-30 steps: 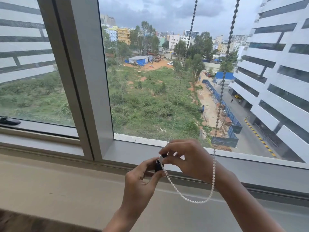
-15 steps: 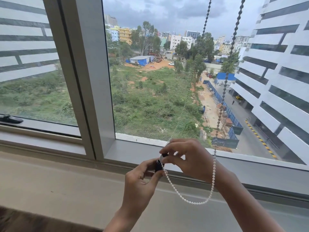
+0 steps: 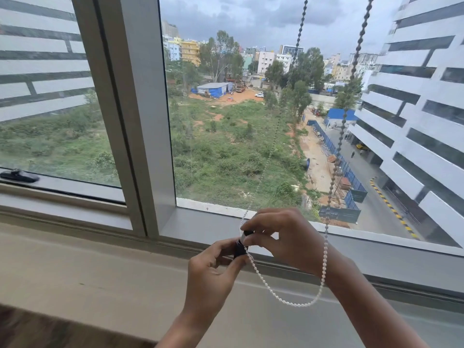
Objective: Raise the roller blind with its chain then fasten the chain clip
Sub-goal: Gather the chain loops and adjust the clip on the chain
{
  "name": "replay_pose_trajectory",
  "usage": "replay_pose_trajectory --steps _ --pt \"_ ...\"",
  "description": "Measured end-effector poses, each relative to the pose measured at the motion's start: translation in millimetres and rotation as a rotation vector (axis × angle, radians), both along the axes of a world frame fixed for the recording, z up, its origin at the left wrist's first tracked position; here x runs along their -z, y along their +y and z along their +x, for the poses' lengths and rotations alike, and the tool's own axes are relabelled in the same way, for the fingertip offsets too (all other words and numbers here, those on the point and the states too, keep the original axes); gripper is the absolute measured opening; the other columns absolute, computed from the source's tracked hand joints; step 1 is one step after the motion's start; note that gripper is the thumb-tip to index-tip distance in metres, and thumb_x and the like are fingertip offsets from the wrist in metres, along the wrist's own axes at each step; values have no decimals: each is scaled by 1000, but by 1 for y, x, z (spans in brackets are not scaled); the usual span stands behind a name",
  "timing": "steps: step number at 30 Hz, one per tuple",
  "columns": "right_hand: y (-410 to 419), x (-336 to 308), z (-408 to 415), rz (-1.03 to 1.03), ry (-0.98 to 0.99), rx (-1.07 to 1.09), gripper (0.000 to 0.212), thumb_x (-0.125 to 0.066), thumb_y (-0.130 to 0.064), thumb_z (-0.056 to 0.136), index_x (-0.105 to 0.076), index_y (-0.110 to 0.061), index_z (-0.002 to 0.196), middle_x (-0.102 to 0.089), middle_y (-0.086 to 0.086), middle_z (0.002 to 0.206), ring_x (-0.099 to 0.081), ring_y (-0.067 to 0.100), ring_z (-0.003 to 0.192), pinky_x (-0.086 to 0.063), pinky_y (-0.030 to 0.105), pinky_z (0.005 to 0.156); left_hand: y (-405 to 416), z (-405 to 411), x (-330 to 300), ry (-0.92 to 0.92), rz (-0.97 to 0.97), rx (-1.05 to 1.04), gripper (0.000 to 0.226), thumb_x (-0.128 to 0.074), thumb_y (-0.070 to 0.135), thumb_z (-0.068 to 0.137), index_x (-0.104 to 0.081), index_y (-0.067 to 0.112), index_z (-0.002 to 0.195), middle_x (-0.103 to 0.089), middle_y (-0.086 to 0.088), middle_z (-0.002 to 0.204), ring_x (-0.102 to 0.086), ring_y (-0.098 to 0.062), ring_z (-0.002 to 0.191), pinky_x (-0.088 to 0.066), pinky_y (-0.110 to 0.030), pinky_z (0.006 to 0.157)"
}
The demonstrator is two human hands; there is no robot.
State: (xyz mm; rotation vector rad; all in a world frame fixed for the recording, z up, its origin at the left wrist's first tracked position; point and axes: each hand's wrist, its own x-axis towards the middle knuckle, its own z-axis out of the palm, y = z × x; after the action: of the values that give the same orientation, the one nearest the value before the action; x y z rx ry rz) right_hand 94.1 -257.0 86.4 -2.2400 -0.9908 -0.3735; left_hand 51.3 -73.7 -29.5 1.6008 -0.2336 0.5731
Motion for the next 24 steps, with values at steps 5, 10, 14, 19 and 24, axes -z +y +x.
replay_pose_trajectory --steps 5,10,14,19,24 --pt "1 -3 -2 -4 -6 -11 15 -88 -12 88 -85 -8 102 -83 1 90 -74 8 77 -56 12 72 1 -1 -1 49 -17 -2 51 -93 2 82 -83 44 108 -88 12 94 -84 -12 79 -64 -19 79" --pt "6 -7 -4 0 -6 -22 14 -87 -11 88 -85 -6 101 -83 5 91 -75 12 76 -57 12 71 3 -2 -2 67 -12 0 45 -94 6 83 -82 40 109 -87 12 94 -84 -12 80 -66 -24 80" --pt "8 -8 -4 -15 -6 -23 14 -87 -9 88 -86 -4 101 -82 8 91 -75 18 74 -56 11 70 3 -2 -3 74 -23 6 47 -94 4 83 -82 41 109 -88 12 95 -84 -13 81 -66 -23 80" --pt "9 -11 -5 -27 -7 -39 14 -87 -8 89 -86 -3 101 -82 9 91 -77 20 76 -63 26 71 4 -3 -4 58 -21 20 47 -93 2 83 -83 39 110 -88 11 95 -84 -11 81 -64 -20 80" --pt "8 -15 -6 -62 20 -67 18 -89 -10 86 -86 -3 102 -82 9 91 -78 21 78 -64 34 72 4 -5 -4 66 -25 33 45 -92 3 84 -83 39 110 -88 6 95 -84 -16 82 -65 -27 82"
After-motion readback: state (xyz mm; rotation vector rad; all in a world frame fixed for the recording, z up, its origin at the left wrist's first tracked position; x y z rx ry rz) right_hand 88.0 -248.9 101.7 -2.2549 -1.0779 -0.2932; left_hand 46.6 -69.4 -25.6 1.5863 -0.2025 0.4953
